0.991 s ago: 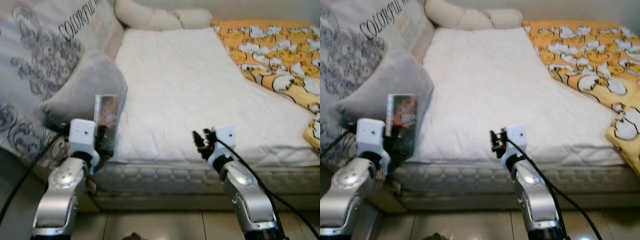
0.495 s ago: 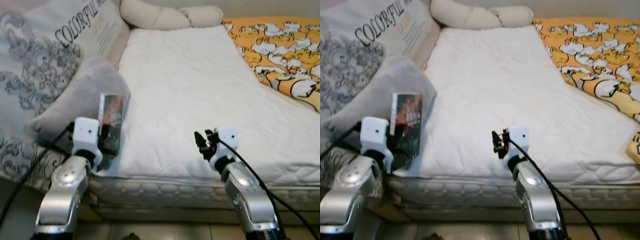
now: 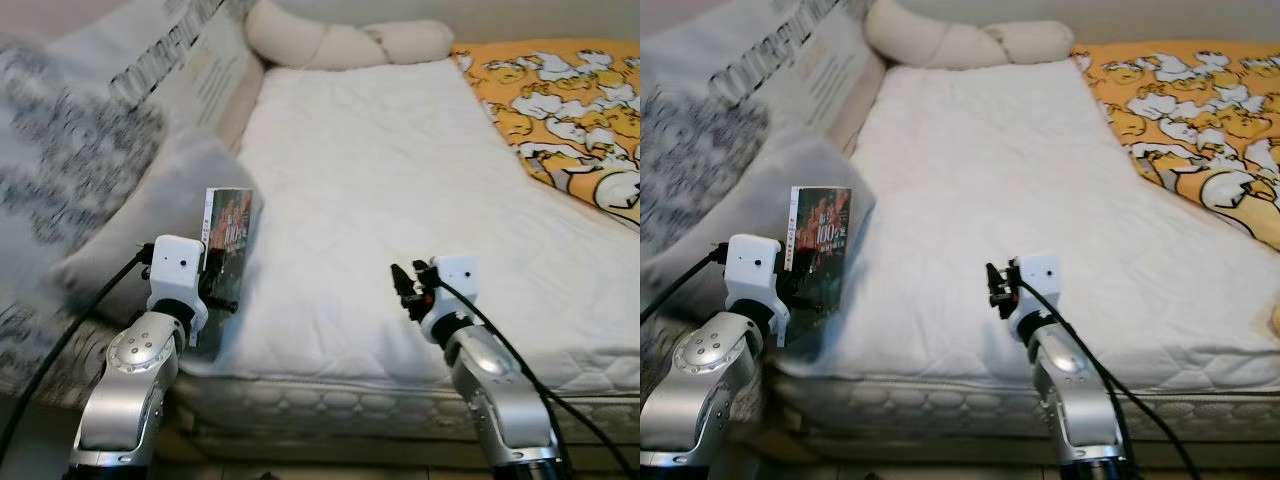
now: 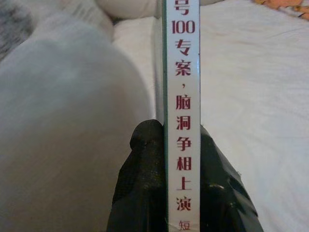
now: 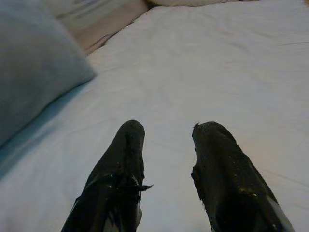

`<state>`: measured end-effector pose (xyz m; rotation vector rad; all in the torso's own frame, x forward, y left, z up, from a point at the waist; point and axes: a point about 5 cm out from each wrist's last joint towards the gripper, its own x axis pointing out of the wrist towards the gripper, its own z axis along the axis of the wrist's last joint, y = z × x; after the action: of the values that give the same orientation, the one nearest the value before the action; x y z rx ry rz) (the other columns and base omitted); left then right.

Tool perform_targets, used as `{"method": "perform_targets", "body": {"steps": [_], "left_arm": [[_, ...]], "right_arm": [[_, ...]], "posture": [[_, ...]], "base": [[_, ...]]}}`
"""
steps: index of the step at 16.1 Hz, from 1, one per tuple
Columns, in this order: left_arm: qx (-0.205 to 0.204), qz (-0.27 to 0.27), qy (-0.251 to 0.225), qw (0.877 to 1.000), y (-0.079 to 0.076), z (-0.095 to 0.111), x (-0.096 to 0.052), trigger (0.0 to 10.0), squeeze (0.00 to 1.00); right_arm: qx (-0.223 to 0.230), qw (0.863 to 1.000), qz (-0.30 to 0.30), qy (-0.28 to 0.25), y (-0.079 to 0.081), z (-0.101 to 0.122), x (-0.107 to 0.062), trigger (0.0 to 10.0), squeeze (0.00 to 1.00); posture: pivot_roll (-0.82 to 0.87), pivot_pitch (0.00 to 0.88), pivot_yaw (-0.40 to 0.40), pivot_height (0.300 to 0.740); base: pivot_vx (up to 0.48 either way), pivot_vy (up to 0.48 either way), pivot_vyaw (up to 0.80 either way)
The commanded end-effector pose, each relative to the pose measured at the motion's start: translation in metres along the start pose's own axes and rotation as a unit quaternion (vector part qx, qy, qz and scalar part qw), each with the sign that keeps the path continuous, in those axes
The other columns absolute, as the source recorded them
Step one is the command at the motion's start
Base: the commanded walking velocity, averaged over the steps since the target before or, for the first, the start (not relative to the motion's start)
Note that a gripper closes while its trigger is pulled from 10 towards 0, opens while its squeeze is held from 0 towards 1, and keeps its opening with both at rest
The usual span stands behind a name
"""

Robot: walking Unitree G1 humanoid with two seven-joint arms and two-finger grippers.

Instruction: Clean up the room

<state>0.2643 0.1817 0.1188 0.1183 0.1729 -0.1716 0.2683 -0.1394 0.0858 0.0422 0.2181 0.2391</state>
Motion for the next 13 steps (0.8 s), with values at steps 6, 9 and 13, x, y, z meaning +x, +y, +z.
{"method": "perform_targets", "body": {"steps": [6, 9, 13], "left_arm": [[0.003, -0.026, -0.021, 0.999, -0.009, 0.011, 0.005, 10.0, 0.00], [0.003, -0.028, -0.019, 0.999, -0.010, 0.010, 0.004, 10.0, 0.00], [-0.005, -0.047, 0.002, 0.999, -0.014, 0.007, 0.010, 10.0, 0.00]], "right_arm": [[0.006, 1.000, -0.020, -0.006, -0.009, 0.004, -0.004, 10.0, 0.00], [0.009, 1.000, -0.024, -0.007, -0.011, 0.003, -0.005, 10.0, 0.00], [0.001, 1.000, 0.003, -0.013, -0.017, 0.010, -0.006, 10.0, 0.00]], "posture": [[0.04, 0.000, 0.080, 0.740], [0.04, 0.000, 0.084, 0.740], [0.03, 0.000, 0.084, 0.740]], "base": [[0.312, 0.000, -0.11], [0.311, 0.000, 0.00], [0.073, 0.000, 0.00]]}}
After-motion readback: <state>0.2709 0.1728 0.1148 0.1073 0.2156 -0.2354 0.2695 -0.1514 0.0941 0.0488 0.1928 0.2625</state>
